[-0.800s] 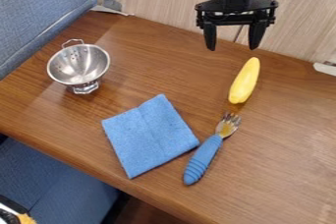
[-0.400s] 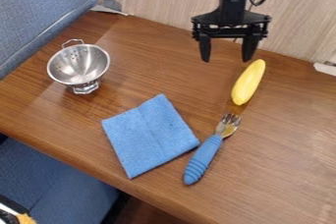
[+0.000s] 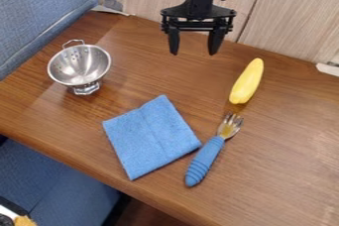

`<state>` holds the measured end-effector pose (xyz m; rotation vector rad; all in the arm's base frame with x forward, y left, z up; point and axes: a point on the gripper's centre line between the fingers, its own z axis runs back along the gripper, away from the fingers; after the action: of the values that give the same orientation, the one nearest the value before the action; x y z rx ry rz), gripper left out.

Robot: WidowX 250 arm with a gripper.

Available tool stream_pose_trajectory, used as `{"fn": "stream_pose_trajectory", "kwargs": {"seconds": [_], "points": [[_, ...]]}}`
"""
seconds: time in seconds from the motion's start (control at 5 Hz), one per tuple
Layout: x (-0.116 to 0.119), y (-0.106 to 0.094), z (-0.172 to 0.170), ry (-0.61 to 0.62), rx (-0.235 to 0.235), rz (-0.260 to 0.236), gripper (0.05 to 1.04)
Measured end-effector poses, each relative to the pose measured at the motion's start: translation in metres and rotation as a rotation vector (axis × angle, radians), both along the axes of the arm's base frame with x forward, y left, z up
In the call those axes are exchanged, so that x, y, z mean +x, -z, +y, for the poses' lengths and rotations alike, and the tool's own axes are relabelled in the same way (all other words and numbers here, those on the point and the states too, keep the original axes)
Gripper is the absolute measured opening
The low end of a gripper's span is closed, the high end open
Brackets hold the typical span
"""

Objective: Move the silver strainer to the left side of the banana

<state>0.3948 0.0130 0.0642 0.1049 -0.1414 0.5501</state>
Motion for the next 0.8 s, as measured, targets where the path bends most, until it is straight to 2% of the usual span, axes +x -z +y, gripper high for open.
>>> {"fn": "stream_pose_trajectory", "kwargs": {"seconds": [0.2, 0.4, 0.6, 0.8], "points": [[-0.010, 0.002, 0.038, -0.095, 0.044, 0.035, 1.000], [-0.021, 0.011, 0.060, -0.126, 0.068, 0.067, 1.000], [-0.037, 0.026, 0.075, -0.149, 0.099, 0.098, 1.000], [-0.047, 0.032, 0.087, -0.179, 0.134, 0.115, 1.000]]}}
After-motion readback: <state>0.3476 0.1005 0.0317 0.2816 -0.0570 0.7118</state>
